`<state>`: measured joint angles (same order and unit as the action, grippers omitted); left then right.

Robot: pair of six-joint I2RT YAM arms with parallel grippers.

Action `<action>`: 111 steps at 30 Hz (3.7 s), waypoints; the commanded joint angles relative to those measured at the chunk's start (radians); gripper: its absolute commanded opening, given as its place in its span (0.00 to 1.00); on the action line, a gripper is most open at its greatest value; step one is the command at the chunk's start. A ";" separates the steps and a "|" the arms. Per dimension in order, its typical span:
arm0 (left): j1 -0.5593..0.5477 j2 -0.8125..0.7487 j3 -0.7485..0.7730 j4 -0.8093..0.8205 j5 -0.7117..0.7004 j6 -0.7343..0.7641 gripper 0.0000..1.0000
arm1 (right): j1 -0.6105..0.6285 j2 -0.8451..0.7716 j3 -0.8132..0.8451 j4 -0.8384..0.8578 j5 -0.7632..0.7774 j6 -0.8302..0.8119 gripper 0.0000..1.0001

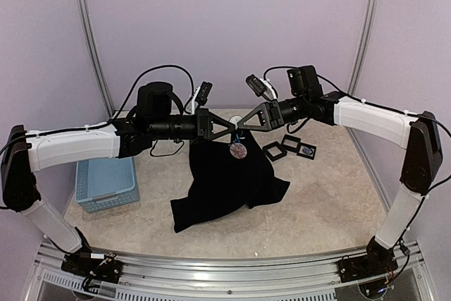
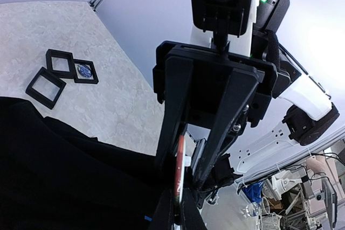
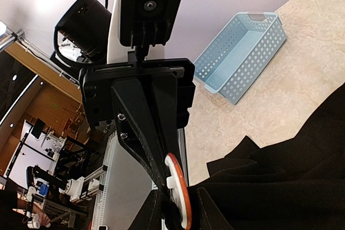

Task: Remove the brooch from the garment
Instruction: Open the brooch with the crumpled clothing, then pass from the left arm to the right

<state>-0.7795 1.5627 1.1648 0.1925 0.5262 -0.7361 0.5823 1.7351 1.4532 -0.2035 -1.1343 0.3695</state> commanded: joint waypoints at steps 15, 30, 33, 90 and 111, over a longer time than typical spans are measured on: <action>-0.024 0.017 0.069 -0.022 0.019 0.047 0.00 | 0.011 0.019 0.005 -0.056 0.054 0.010 0.00; -0.030 0.065 0.140 -0.053 0.055 0.069 0.00 | 0.011 0.155 0.123 -0.321 0.174 -0.065 0.00; -0.036 0.074 0.158 -0.064 0.060 0.076 0.00 | 0.012 0.184 0.140 -0.365 0.210 -0.070 0.00; 0.028 0.112 0.065 -0.008 0.133 -0.025 0.00 | -0.073 -0.012 -0.010 -0.198 0.080 -0.173 0.37; 0.026 0.146 0.106 -0.030 0.159 -0.016 0.00 | -0.042 0.033 0.022 -0.201 0.035 -0.176 0.20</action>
<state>-0.7479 1.6978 1.2369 0.1474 0.6655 -0.7589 0.5255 1.7512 1.4597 -0.3847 -1.0805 0.2028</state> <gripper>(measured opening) 0.022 0.217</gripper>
